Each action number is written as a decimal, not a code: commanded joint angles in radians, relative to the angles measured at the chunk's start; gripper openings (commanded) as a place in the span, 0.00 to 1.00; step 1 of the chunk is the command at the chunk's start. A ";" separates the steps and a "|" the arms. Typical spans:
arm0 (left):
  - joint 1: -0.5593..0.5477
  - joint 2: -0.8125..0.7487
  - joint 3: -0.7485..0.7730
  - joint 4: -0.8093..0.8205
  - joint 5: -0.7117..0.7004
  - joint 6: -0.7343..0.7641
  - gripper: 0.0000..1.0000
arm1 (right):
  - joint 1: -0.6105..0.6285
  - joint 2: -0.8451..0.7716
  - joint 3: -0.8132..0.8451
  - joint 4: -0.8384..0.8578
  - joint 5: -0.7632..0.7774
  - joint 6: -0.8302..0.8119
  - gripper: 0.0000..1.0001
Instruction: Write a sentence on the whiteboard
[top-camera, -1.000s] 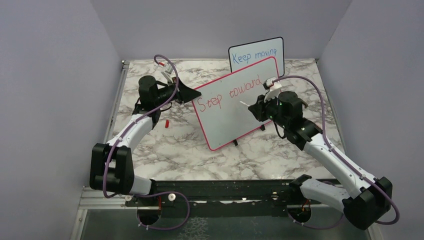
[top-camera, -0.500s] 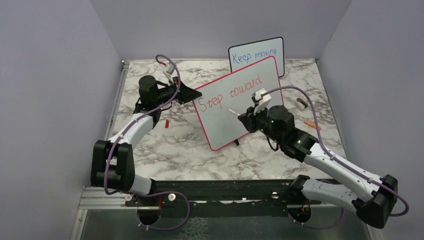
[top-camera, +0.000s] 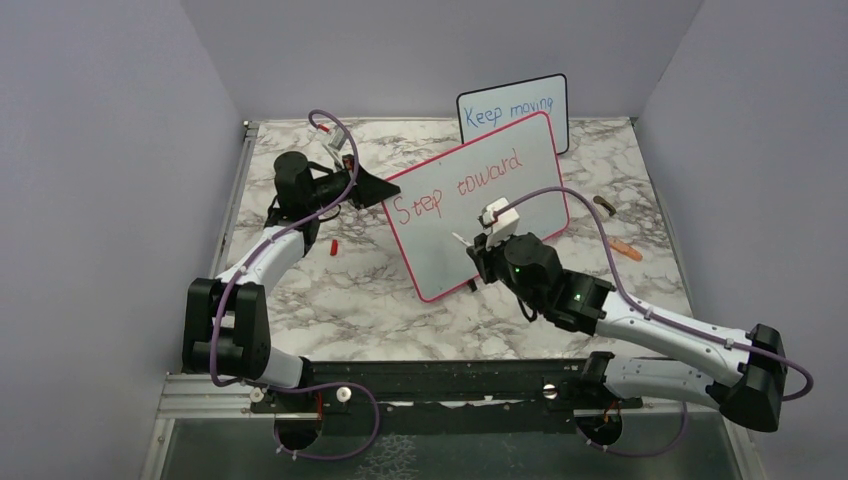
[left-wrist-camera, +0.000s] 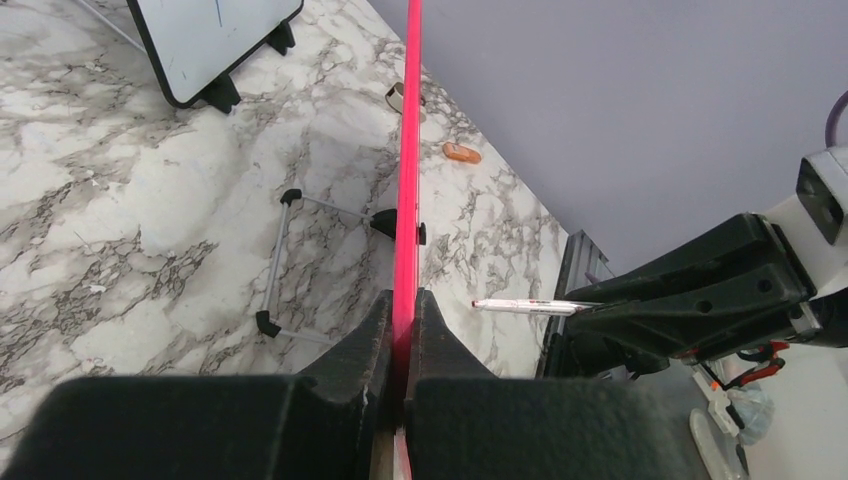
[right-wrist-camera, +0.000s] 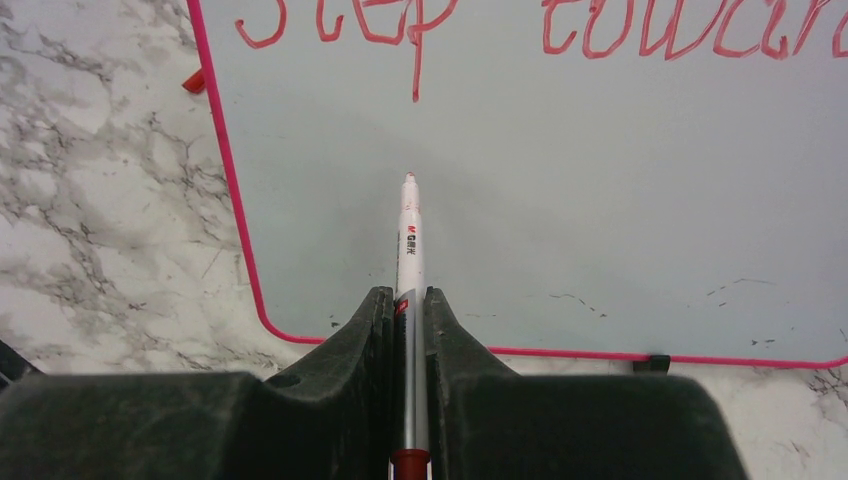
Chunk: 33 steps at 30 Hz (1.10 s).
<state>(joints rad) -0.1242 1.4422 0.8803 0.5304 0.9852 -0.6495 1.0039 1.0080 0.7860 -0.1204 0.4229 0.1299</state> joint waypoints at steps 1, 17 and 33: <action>0.017 0.011 -0.023 -0.008 0.023 0.013 0.00 | 0.030 0.040 0.026 0.040 0.112 -0.018 0.00; 0.018 -0.009 -0.015 -0.085 -0.009 0.070 0.00 | 0.091 0.157 0.053 0.093 0.179 -0.020 0.00; 0.016 -0.006 -0.007 -0.112 -0.008 0.091 0.00 | 0.098 0.216 0.074 0.111 0.194 -0.039 0.00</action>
<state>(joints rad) -0.1169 1.4380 0.8745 0.4911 0.9871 -0.5850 1.0943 1.2064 0.8188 -0.0452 0.5865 0.1032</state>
